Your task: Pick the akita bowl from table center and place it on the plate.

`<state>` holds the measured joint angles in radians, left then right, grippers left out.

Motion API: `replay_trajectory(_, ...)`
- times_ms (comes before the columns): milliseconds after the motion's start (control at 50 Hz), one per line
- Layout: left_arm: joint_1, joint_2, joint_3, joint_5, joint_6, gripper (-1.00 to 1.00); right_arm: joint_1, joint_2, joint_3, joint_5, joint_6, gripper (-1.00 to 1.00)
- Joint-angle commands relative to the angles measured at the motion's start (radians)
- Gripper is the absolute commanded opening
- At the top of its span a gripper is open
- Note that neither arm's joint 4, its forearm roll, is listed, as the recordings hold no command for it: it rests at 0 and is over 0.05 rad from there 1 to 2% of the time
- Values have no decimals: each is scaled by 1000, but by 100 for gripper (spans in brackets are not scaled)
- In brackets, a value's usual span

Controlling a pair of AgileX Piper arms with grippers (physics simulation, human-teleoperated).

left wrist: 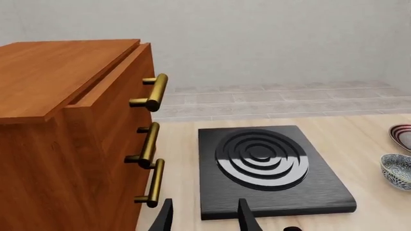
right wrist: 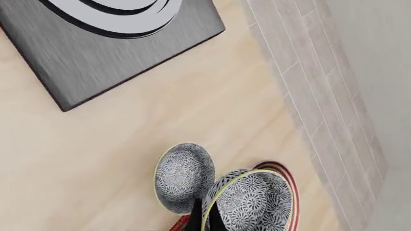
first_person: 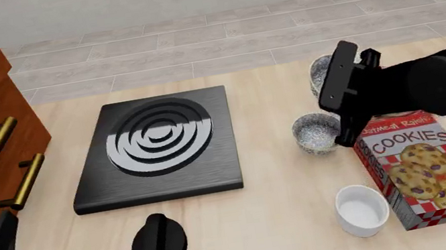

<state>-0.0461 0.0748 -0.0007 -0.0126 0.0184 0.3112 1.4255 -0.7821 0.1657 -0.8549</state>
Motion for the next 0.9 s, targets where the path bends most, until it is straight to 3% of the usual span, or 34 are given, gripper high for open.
replay_trajectory(20,-1,-4,0,5,0,100,-93,46,-31,-23,-14,-100)
replay_trajectory(140,-1,3,1,-3,-1,100,-120,71,-48,-15,-19,-100)
replay_trajectory(380,1,4,0,-2,-1,100,-246,123,-47,-60,-97,-100)
replay_trajectory(540,0,-2,0,3,-1,100,-271,151,-43,-90,-88,-100)
replay_trajectory(580,0,-2,0,3,-2,100,-268,160,-85,-62,-31,-100)
replay_trajectory(840,-1,9,0,-5,1,100,-309,201,-82,-99,-79,-100)
replay_trajectory(860,-1,10,0,-5,1,100,-308,193,-50,-141,-120,-100)
replay_trajectory(900,-2,12,0,-7,1,100,-313,204,-63,-122,-92,-100)
